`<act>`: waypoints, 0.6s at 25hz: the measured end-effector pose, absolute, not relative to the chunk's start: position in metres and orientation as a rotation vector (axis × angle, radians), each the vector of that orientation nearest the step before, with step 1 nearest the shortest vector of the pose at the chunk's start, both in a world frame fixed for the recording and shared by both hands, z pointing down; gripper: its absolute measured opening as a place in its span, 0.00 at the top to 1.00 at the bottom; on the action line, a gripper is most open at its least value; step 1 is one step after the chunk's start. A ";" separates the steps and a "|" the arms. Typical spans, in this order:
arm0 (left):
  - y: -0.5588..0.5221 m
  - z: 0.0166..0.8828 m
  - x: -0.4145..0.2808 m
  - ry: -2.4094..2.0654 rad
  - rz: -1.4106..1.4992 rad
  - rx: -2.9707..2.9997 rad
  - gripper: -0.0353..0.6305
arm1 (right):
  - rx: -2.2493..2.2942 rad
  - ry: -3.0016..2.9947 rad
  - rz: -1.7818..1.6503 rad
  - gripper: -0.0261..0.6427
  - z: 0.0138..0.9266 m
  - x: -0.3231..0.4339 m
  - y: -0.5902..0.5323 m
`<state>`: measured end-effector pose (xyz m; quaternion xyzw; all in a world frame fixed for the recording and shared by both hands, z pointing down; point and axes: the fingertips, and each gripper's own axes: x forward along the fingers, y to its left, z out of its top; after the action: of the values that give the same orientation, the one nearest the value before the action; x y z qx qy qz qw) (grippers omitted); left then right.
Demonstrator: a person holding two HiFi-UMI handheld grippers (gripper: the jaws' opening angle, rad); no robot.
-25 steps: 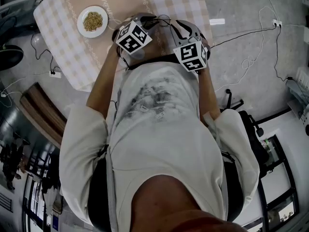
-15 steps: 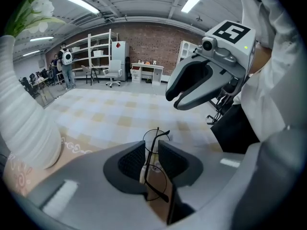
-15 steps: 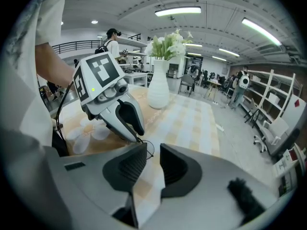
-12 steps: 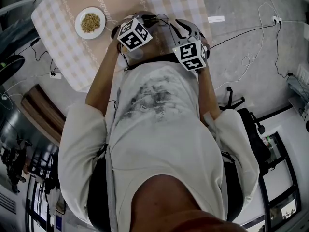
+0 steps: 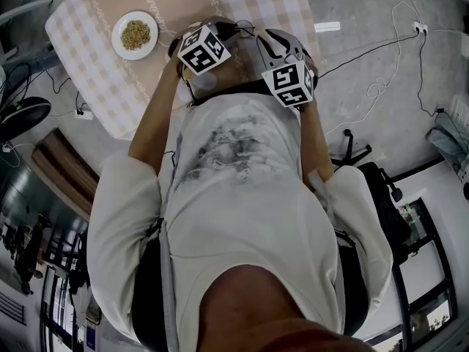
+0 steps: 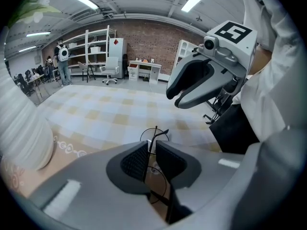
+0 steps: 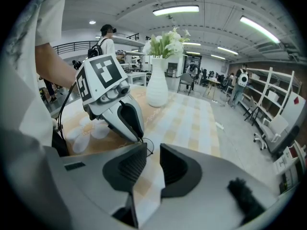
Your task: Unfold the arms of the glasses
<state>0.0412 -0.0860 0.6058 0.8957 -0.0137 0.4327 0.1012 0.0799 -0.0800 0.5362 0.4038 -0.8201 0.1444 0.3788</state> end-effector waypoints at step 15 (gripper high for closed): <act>-0.079 0.604 0.042 0.018 1.257 2.655 0.92 | 0.999 -2.112 0.362 0.86 0.540 0.079 -0.092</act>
<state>0.0418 -0.0792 0.6038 0.8990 0.0061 0.4258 0.1019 0.0791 -0.0917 0.5402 0.3909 -0.8267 0.1416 0.3791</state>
